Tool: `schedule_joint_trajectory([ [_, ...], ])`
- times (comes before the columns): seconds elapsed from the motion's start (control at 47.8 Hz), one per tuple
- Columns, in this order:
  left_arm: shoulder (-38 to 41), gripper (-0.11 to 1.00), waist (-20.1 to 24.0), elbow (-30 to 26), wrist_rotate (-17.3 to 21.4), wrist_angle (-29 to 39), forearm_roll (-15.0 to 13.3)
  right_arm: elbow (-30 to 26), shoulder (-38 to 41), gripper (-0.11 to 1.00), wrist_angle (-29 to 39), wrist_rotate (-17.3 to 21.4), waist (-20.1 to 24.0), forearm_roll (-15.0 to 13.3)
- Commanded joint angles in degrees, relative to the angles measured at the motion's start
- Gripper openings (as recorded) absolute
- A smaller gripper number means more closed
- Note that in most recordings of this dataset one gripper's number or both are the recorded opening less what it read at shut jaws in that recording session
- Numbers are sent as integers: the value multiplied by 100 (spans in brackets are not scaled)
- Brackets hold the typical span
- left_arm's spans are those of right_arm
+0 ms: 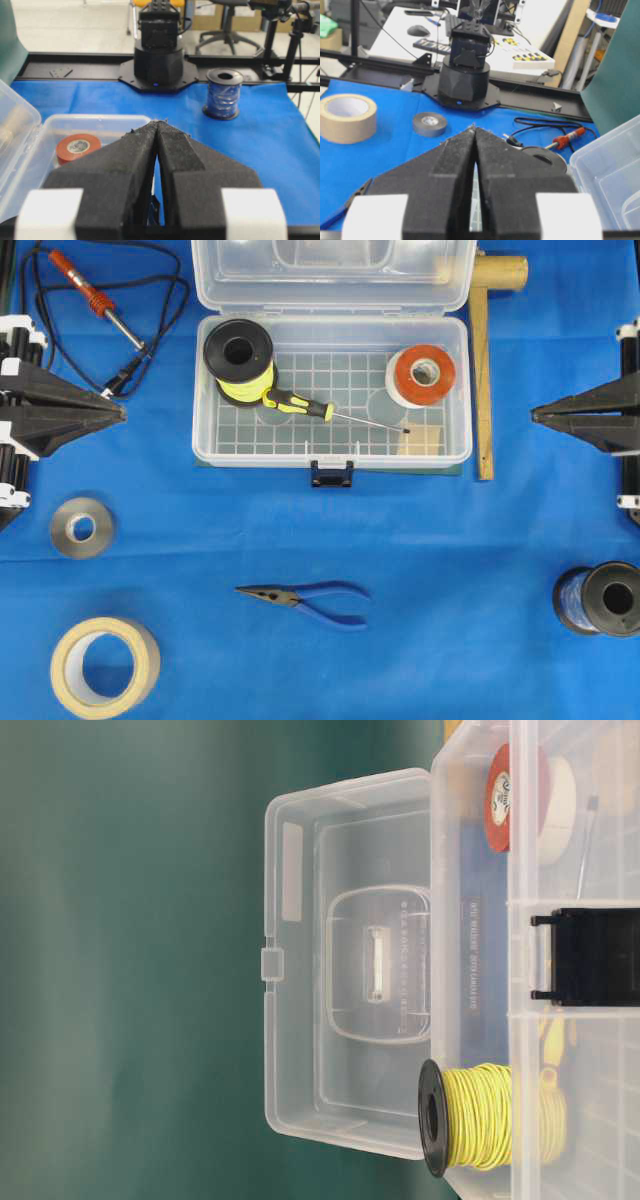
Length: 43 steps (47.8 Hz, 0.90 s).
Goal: Pick the screwdriver from the toolbox among several items.
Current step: 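Start moving the right gripper from rest toward the toolbox, then reach the right gripper over the yellow-black screwdriver in the toolbox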
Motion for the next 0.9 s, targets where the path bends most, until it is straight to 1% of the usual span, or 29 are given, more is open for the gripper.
schedule_joint_trajectory([
  [0.0,62,0,-18,-105,53,-97,-97,-176,114,0,0,62,-53,79],
  [0.042,79,0,-18,-105,62,-97,-105,-316,211,0,141,79,-70,167],
  [0.105,88,0,-18,-105,62,-97,-114,-615,431,0,545,149,-141,290],
  [0.126,88,0,-18,-105,62,-97,-123,-809,589,0,791,176,-185,343],
  [0.272,88,0,26,-105,44,-97,-132,-1731,1441,0,1819,387,-475,536],
  [0.461,97,0,123,-105,-26,-97,-149,-3076,2760,0,3217,765,-826,536],
  [0.565,97,0,158,-97,-26,-105,-149,-3639,3419,0,3823,914,-1002,545],
  [0.67,97,0,193,-105,-53,-114,-149,-4184,4078,2,4386,1178,-1178,545],
  [0.712,97,0,202,-97,-53,-114,-149,-4456,4368,7,4641,1327,-1222,536],
  [0.754,97,0,202,-97,-62,-114,-149,-4667,4597,16,4816,1424,-1248,527],
  [0.796,97,0,202,-97,-62,-114,-149,-4860,4825,27,4975,1494,-1257,519],
  [0.88,97,0,202,-97,-62,-114,-149,-5177,5273,54,5221,1600,-1257,492],
])
